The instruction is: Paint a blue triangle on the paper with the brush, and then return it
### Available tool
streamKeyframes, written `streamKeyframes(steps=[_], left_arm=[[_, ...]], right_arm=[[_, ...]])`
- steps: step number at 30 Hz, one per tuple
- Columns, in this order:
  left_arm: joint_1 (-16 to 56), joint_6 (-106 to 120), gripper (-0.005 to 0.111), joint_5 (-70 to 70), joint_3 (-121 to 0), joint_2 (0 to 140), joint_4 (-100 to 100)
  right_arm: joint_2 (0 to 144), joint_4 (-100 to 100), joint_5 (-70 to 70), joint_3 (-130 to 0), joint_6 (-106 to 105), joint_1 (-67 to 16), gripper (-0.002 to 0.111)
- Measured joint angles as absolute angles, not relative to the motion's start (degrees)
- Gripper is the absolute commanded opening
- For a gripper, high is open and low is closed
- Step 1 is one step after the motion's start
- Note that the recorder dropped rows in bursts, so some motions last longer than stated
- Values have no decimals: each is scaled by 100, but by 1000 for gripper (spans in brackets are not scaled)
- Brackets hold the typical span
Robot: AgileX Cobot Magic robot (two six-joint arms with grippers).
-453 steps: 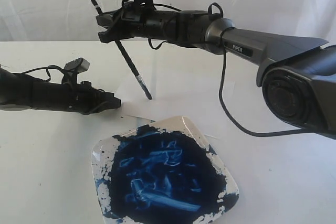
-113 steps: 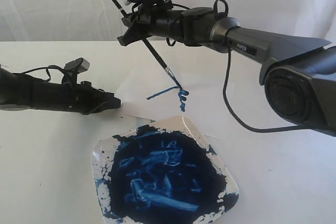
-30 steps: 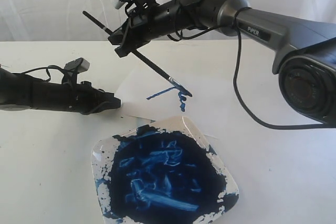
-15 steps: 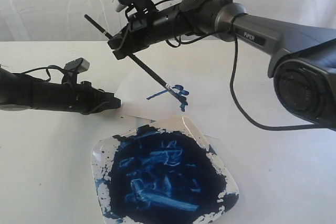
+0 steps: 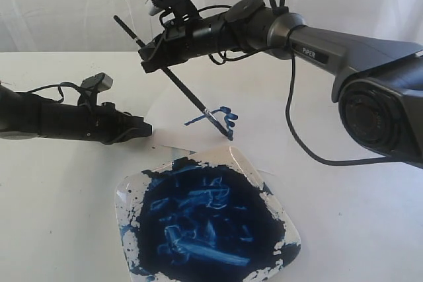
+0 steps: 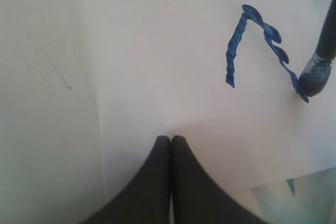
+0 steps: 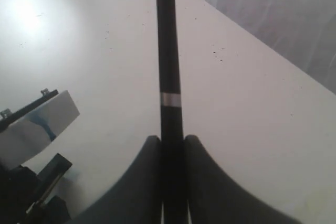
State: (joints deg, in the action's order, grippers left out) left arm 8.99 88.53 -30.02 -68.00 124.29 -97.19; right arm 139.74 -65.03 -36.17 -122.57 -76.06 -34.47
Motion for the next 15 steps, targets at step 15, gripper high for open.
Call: streamKeyframes(steps=[15], left_arm=[[899,8853,0,-3002,-6800,12429,-9719]], right_arm=[[13974,-6706,-2924,-12257,-7898,-3669,0]])
